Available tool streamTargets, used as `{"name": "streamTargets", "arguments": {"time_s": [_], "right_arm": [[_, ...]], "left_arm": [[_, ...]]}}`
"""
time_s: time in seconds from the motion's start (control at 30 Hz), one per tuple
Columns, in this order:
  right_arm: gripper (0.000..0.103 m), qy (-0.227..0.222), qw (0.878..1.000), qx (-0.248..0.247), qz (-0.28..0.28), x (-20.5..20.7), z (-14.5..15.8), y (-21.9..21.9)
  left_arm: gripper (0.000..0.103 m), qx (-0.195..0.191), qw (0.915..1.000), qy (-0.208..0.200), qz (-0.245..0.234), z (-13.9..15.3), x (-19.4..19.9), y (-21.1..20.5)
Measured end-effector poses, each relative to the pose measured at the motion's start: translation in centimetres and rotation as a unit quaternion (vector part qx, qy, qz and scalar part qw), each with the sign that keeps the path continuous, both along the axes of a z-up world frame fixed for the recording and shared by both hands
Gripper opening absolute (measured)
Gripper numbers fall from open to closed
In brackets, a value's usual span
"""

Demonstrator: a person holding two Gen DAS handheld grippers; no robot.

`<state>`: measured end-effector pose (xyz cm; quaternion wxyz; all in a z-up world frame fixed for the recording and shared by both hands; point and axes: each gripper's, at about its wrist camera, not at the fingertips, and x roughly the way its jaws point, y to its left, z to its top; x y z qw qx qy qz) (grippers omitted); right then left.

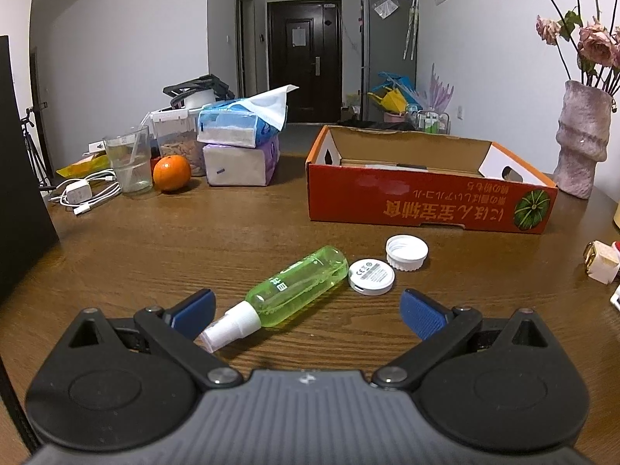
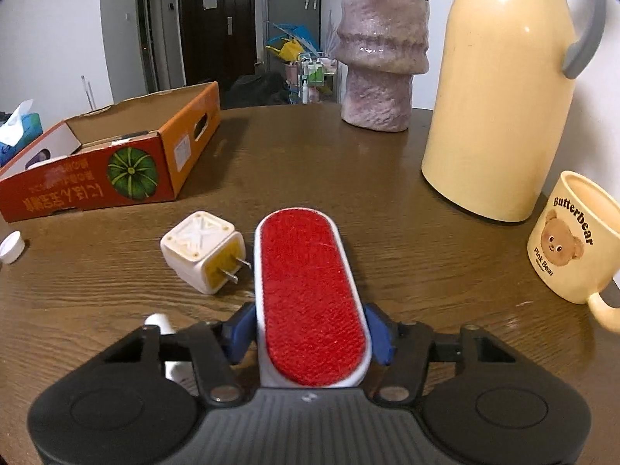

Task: Organize rigid objects
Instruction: 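Close the left tool on the green spray bottle while the right tool grips the red lint brush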

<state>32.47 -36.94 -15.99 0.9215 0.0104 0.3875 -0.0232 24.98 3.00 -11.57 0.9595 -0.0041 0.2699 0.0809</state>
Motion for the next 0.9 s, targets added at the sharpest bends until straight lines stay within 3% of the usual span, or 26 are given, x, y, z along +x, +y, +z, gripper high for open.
{"name": "streamTargets", "arguments": {"time_s": [0.23,0.6,0.9], "right_arm": [[0.055,-0.023,1.0,0.001,-0.011,-0.9,0.5,0.0],[0.055,-0.087,0.995,0.028,-0.025,-4.0,3.2,0.4],[0.055,-0.107,0.993,0.036,-0.02,-4.8,3.9,2.4]], "left_arm": [[0.103,-0.01,0.9999,0.007,-0.006,-0.2,0.8,0.6],[0.103,0.016,0.9996,0.024,0.005,-1.0,3.2,2.4],[0.103,0.033,0.9983,0.046,-0.012,-2.3,5.9,3.1]]}}
